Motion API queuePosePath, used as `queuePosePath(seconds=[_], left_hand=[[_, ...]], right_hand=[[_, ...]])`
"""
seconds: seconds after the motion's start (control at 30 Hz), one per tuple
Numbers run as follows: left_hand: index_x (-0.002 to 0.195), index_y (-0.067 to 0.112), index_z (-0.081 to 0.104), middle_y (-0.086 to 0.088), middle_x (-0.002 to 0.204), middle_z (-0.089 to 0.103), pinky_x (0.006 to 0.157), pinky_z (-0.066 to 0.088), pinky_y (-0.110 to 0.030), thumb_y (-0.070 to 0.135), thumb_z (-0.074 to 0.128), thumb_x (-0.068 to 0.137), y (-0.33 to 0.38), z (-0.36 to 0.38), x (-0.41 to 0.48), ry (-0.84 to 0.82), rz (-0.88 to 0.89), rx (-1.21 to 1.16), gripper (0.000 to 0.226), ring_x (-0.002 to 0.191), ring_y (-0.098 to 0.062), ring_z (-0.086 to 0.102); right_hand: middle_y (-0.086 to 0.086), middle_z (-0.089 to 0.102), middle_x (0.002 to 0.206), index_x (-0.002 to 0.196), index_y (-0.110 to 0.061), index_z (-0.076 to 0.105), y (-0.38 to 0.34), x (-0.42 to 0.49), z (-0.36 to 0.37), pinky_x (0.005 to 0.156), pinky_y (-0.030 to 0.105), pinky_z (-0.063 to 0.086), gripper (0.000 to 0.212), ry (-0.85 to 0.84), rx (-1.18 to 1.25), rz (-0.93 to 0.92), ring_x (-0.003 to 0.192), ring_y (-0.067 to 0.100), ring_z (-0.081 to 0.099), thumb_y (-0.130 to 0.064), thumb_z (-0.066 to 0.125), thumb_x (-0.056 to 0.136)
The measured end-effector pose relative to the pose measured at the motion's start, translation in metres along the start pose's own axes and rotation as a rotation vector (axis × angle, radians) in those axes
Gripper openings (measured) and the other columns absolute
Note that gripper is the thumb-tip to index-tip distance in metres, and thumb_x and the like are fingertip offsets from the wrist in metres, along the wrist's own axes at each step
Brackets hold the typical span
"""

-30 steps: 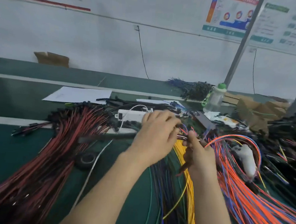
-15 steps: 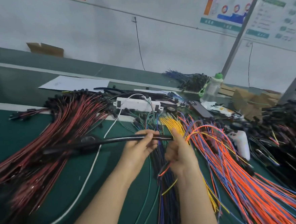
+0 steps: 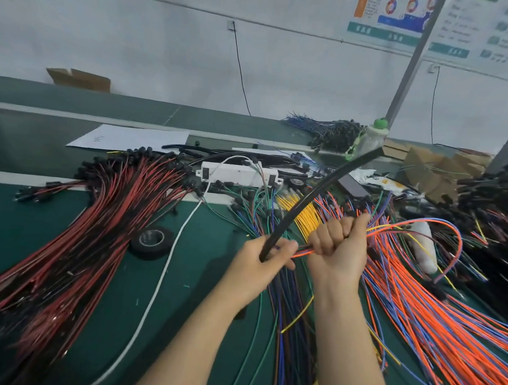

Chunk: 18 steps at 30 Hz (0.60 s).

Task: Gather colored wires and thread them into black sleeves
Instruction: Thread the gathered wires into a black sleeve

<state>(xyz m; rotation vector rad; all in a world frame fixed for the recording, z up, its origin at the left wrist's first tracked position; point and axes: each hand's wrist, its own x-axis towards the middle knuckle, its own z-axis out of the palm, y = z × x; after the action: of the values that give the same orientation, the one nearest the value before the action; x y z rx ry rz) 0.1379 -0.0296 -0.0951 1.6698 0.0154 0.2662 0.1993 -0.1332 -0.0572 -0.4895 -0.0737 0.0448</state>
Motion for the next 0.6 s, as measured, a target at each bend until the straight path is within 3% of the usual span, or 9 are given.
queuePosePath(seconds=[0.17, 0.3, 0.4, 0.47, 0.57, 0.6], left_hand=[[0.085, 0.024, 0.064, 0.008, 0.052, 0.059, 0.043, 0.031, -0.011, 0.017, 0.057, 0.093, -0.002, 0.0, 0.001, 0.012, 0.059, 0.041, 0.013, 0.039, 0.001, 0.041], [0.08, 0.018, 0.063, 0.007, 0.047, 0.054, 0.04, 0.03, -0.012, 0.016, 0.056, 0.094, -0.002, -0.001, 0.0, -0.022, 0.026, -0.056, 0.015, 0.037, -0.002, 0.037], [0.094, 0.015, 0.062, 0.002, 0.052, 0.06, 0.039, 0.029, -0.012, 0.012, 0.061, 0.09, 0.002, 0.0, -0.001, -0.058, 0.031, -0.143, 0.005, 0.035, -0.003, 0.036], [0.103, 0.013, 0.059, 0.0, 0.061, 0.065, 0.042, 0.032, -0.009, 0.008, 0.065, 0.086, 0.003, 0.001, -0.003, -0.059, 0.053, -0.158, 0.019, 0.04, -0.001, 0.045], [0.096, 0.019, 0.063, -0.002, 0.078, 0.069, 0.05, 0.036, -0.004, 0.007, 0.066, 0.085, 0.003, -0.001, -0.005, -0.064, 0.106, -0.021, 0.016, 0.061, 0.002, 0.059], [0.095, 0.018, 0.064, -0.001, 0.077, 0.07, 0.051, 0.036, -0.004, 0.007, 0.064, 0.086, 0.004, -0.002, -0.005, -0.071, 0.123, 0.006, 0.014, 0.06, 0.004, 0.059]], right_hand=[[-0.008, 0.018, 0.037, 0.057, -0.021, 0.029, 0.005, -0.002, -0.005, 0.031, 0.019, 0.011, 0.051, 0.056, 0.116, 0.06, 0.035, 0.009, 0.006, -0.045, 0.035, 0.101], [-0.008, 0.021, 0.036, 0.059, -0.02, 0.028, 0.009, -0.005, -0.01, 0.03, 0.018, 0.012, 0.047, 0.039, 0.155, 0.223, 0.026, 0.005, 0.017, -0.037, 0.037, 0.102], [-0.007, 0.02, 0.037, 0.053, -0.019, 0.031, 0.007, -0.005, -0.011, 0.029, 0.019, 0.012, 0.053, 0.061, 0.206, 0.275, 0.032, 0.008, 0.007, -0.036, 0.034, 0.103], [-0.007, 0.02, 0.038, 0.051, -0.018, 0.032, 0.004, -0.005, -0.012, 0.03, 0.02, 0.012, 0.056, 0.104, 0.246, 0.261, 0.034, 0.009, 0.006, -0.037, 0.034, 0.104], [-0.007, 0.02, 0.038, 0.049, -0.018, 0.032, 0.003, -0.004, -0.014, 0.031, 0.019, 0.01, 0.057, 0.139, 0.296, 0.261, 0.029, 0.008, 0.011, -0.036, 0.036, 0.103], [-0.007, 0.02, 0.038, 0.046, -0.017, 0.034, 0.002, -0.003, -0.014, 0.032, 0.018, 0.008, 0.06, 0.14, 0.316, 0.276, 0.029, 0.008, 0.01, -0.036, 0.036, 0.103]])
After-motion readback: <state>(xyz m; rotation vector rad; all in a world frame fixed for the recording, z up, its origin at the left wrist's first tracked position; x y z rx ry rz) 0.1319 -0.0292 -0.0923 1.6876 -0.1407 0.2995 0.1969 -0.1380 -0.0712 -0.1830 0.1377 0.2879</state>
